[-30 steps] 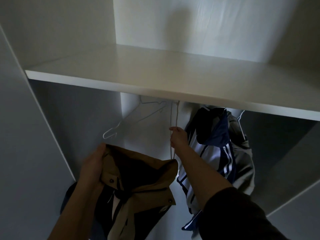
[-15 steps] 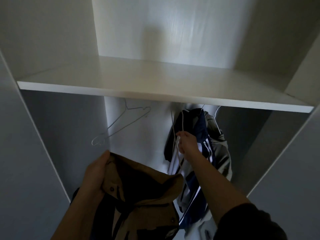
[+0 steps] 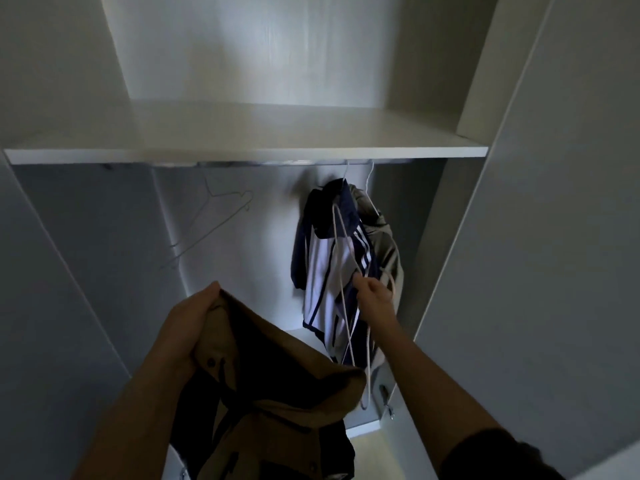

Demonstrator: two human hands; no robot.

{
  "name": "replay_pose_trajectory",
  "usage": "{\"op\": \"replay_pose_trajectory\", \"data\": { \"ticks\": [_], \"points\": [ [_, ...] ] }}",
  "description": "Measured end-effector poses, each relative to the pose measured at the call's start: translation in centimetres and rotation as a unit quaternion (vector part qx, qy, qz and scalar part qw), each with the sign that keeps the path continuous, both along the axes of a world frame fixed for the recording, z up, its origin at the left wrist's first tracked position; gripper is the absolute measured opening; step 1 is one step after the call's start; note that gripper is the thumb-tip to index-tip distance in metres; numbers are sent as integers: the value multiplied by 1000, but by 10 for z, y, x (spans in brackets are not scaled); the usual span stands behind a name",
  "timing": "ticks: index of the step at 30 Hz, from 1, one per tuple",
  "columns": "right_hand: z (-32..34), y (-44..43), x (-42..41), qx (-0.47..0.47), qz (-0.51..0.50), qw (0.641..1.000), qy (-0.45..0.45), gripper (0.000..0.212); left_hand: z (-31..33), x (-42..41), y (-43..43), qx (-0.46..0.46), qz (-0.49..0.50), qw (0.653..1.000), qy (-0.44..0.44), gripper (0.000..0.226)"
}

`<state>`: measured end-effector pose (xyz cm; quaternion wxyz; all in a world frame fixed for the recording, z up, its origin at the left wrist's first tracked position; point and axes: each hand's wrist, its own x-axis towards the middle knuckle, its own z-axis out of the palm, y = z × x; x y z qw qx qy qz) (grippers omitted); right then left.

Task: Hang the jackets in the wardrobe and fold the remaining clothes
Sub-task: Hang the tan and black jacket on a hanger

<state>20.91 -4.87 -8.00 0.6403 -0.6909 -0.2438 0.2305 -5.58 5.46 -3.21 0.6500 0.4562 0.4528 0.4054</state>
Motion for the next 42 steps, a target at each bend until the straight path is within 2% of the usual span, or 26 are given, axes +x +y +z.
{"op": "replay_pose_trajectory", "data": {
  "ticks": [3, 5, 8, 12, 17, 24, 29, 33, 36, 40, 42],
  "points": [
    [10, -16, 5, 2, -105, 994, 36, 43, 7, 7, -11, -5, -35, 999, 25, 32],
    [23, -27, 5, 65, -121, 989, 55, 38, 10, 11, -13, -1, -52, 998, 42, 35],
    [51, -41, 4, 171, -90, 976, 98, 40, 12, 19, -16, 2, -63, 997, 53, 42],
    [51, -61, -8, 185, -51, 972, 138, 43, 12, 32, -18, 1, -75, 994, 77, 52],
    [66, -89, -24, 245, -23, 957, 155, 46, 10, 45, -22, 3, -87, 992, 90, 36],
    [119, -106, -45, 413, 34, 891, 185, 50, 7, 58, -30, -2, -106, 991, 77, 29],
    [132, -112, -62, 466, 69, 862, 185, 39, 15, 63, -29, -8, -100, 993, 66, 31],
    [134, -117, -62, 494, 97, 846, 179, 38, 21, 62, -26, -6, -96, 993, 63, 32],
    [124, -113, -67, 462, 104, 868, 152, 39, 27, 65, -27, -9, -95, 994, 48, 34],
    [81, -104, -82, 346, 60, 923, 155, 39, 41, 70, -28, -2, -90, 995, 29, 38],
    [57, -100, -86, 256, 52, 955, 142, 47, 48, 71, -28, 2, -81, 997, 12, 37]
  ]
}}
